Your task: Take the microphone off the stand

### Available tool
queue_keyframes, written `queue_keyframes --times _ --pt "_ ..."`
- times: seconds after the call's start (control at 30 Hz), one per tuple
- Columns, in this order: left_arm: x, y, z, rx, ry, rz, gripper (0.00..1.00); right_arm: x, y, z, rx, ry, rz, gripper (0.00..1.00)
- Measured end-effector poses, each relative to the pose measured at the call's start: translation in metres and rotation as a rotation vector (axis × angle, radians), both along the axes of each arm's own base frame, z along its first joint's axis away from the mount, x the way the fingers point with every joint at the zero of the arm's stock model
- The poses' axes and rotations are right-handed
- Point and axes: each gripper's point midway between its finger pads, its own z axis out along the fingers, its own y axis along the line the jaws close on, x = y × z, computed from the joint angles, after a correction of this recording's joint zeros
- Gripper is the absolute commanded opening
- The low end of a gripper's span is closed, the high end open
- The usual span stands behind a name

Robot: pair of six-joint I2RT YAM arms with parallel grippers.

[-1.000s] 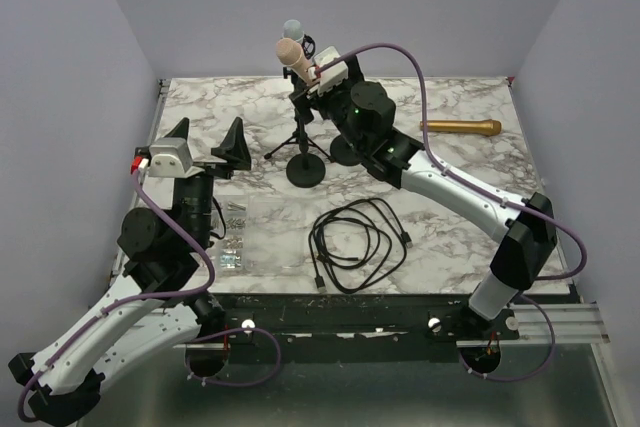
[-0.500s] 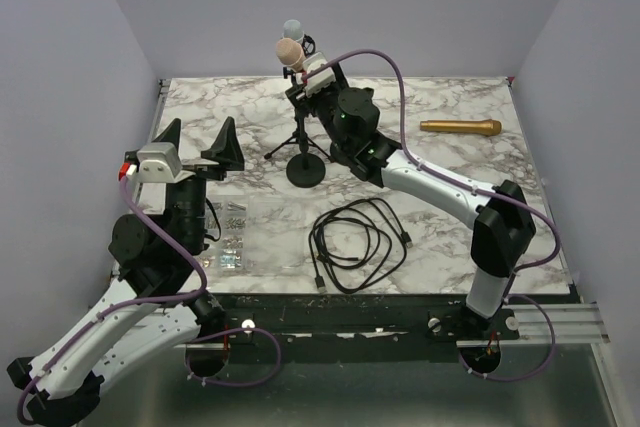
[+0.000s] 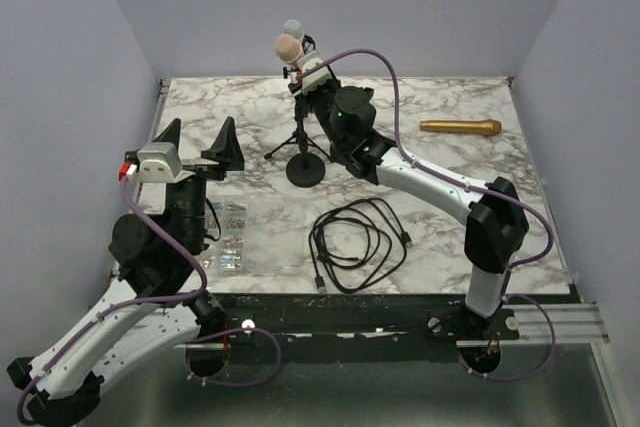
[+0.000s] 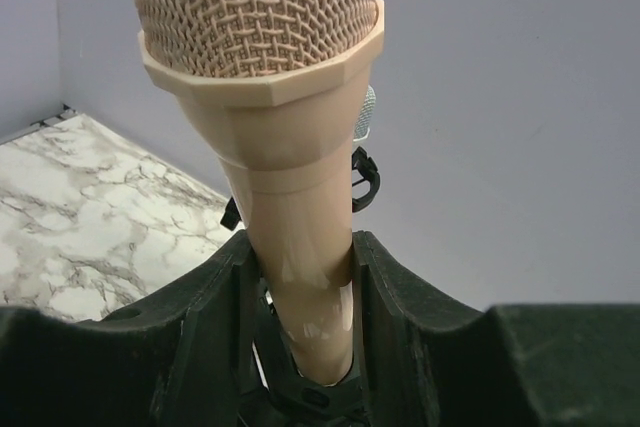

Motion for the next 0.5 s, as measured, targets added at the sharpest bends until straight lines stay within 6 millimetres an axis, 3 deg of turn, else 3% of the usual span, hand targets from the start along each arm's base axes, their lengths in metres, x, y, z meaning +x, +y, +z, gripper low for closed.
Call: queue_keyframes --times 0.3,0.5 --pt "0.001 -0.002 -0.001 -0.002 0.004 -0.004 0.99 -0.003 0.001 0.014 0.012 -0.017 0.005 0.20" --pt "0.004 -0.005 -0.004 -0.002 0.015 -0.009 0.99 -0.012 0.004 0.048 0.048 -0.048 0.030 0.10"
